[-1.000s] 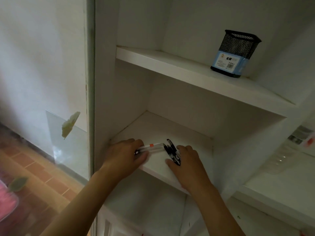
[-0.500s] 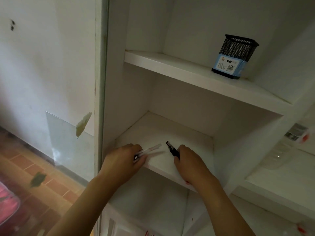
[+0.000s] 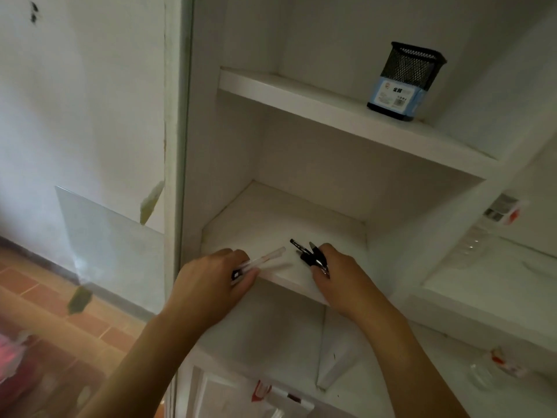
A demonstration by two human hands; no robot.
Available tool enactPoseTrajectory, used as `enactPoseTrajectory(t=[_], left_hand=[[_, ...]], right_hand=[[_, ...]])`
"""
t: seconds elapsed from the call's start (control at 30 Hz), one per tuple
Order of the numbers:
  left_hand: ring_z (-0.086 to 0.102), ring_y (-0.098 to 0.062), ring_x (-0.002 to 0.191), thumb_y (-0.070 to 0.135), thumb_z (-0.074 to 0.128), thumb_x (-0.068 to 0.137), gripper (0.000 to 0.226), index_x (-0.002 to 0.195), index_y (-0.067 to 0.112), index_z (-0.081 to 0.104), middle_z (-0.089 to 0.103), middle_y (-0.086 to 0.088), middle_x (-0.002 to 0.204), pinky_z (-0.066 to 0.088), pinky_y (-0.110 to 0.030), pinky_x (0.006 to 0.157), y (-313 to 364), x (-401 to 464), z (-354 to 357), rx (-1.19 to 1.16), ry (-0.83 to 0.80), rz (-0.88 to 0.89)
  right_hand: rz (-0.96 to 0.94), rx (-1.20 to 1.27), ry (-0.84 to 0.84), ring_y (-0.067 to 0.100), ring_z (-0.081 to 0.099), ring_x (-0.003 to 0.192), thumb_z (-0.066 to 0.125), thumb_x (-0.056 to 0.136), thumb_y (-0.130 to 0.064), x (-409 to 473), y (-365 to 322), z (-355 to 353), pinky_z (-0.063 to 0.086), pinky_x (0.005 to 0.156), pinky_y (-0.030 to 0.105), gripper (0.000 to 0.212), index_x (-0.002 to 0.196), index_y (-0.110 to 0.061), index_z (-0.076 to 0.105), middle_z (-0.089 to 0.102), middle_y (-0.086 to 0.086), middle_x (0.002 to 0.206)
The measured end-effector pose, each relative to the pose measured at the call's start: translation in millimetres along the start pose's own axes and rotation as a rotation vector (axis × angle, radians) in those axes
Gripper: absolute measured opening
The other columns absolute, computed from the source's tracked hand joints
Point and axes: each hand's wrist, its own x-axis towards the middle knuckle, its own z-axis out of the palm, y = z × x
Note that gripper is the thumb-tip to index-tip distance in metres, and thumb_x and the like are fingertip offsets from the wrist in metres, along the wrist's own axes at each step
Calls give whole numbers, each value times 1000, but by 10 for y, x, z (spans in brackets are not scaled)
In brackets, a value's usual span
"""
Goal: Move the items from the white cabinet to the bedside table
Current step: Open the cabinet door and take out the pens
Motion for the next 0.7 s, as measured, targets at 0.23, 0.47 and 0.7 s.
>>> enactPoseTrajectory(t=[0.23,0.47,0.7], left_hand=[[55,-1,57,61,49,97,29,96,36,65,58,17,72,51,-22,55,168,-352,-185,51,-28,-24],[53,-2,54,54,59,95,21,85,36,60,56,16,69,32,-14,54,527,-877,-470,119,-9,-119],[51,0,56,60,51,96,26,83,39,58,51,20,69,31,-15,52,1013,-1648,-515,230,-1,-275]], right_hand=[[-18,64,23,18,60,68,66,91,-35,-367,-45,-47,47,61,37,20,86,-22,53,61,-4,76],[-98,24,-96,22,61,69,61,89,-44,-703,39,28,48,64,37,24,80,-24,50,61,-2,75],[-271,-3,-224,15,60,73,60,91,-41,-1123,263,152,48,66,35,18,85,-27,52,60,-4,78]])
